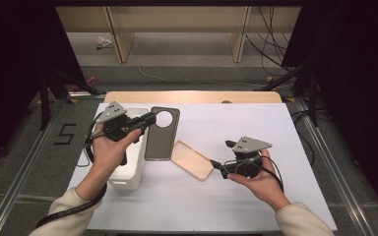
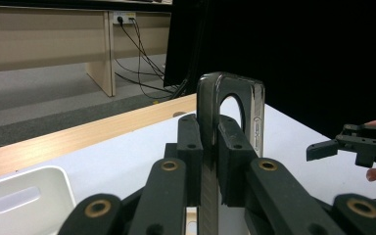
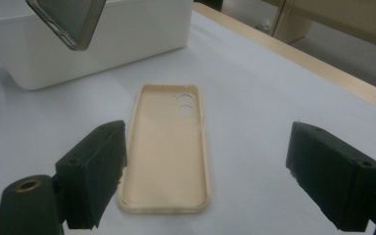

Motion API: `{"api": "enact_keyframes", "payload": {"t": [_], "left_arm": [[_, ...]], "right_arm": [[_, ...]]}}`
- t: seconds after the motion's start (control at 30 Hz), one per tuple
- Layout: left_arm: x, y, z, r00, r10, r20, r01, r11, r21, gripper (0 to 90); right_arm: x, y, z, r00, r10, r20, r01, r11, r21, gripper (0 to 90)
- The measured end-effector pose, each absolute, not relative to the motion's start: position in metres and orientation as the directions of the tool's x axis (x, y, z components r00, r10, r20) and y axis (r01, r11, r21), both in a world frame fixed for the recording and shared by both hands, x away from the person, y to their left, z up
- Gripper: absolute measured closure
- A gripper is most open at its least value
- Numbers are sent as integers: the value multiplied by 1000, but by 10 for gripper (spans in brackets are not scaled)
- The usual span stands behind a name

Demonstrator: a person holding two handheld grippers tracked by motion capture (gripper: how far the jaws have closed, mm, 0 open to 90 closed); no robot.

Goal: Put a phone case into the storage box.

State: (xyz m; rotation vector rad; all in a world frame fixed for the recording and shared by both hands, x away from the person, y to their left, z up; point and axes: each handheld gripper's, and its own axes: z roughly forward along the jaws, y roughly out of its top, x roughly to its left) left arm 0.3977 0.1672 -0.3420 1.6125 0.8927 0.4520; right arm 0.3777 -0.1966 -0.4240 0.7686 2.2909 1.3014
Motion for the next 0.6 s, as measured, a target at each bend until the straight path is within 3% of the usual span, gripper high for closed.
{"api": "enact_keyframes", "payload": {"t": [0.6], "left_arm": [[400, 181, -335, 617, 769, -170, 285, -17, 958, 816]], "right_arm": [[375, -209, -424, -746, 664, -44, 285, 378, 881, 162]]}}
